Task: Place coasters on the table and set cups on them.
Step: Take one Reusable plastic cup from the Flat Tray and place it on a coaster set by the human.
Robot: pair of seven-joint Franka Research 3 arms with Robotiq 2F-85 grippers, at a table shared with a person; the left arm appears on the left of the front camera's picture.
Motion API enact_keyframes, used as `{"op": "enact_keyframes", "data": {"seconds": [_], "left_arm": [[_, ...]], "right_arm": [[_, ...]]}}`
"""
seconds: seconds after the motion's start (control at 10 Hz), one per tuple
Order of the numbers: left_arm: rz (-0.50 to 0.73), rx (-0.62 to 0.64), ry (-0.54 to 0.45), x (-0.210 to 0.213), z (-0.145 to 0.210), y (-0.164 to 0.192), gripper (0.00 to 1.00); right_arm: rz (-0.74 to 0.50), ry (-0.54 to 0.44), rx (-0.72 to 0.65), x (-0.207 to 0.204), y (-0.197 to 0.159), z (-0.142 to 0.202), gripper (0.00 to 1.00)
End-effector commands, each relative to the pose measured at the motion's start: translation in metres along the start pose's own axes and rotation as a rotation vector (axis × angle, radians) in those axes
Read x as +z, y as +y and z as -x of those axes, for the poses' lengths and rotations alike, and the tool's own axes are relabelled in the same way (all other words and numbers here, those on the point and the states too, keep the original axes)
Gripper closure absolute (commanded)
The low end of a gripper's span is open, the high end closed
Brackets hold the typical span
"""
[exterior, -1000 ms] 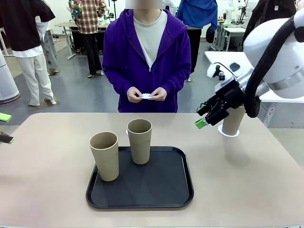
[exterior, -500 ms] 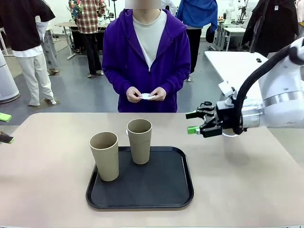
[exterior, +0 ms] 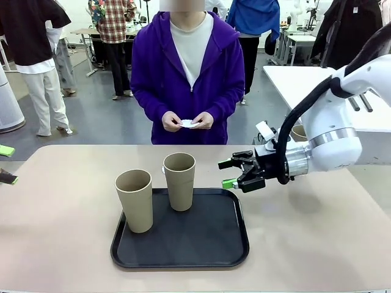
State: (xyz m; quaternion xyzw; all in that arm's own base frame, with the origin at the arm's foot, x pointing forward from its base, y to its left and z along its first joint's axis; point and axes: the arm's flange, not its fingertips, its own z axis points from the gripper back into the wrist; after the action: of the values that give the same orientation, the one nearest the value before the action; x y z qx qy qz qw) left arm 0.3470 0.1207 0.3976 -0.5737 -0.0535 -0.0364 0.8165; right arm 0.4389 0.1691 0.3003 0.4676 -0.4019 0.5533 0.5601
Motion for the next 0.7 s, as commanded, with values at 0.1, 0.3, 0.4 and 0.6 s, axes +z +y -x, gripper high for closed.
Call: {"op": "enact_keyframes", "data": {"seconds": [0.1, 0.3, 0.4, 0.6], "left_arm": [[0.011, -0.005, -0.011, 0.0008, 0.0003, -0.0016, 0.0], [0.011, -0.005, -0.011, 0.0008, 0.0003, -0.0016, 0.0], [0.011, -0.005, -0.011, 0.0008, 0.0003, -0.0016, 0.0], [0.011, -0.005, -0.011, 0.0008, 0.0003, -0.0016, 0.0]], "right_arm": [[0.0, 0.0, 0.0, 0.0, 0.0, 0.0, 0.0], [0.0, 0.0, 0.0, 0.0, 0.0, 0.0, 0.0], [0.0, 0.0, 0.0, 0.0, 0.0, 0.0, 0.0], [-0.021, -0.027, 0.046, -0.0082, -0.0091, 0.0056, 0.0]]}}
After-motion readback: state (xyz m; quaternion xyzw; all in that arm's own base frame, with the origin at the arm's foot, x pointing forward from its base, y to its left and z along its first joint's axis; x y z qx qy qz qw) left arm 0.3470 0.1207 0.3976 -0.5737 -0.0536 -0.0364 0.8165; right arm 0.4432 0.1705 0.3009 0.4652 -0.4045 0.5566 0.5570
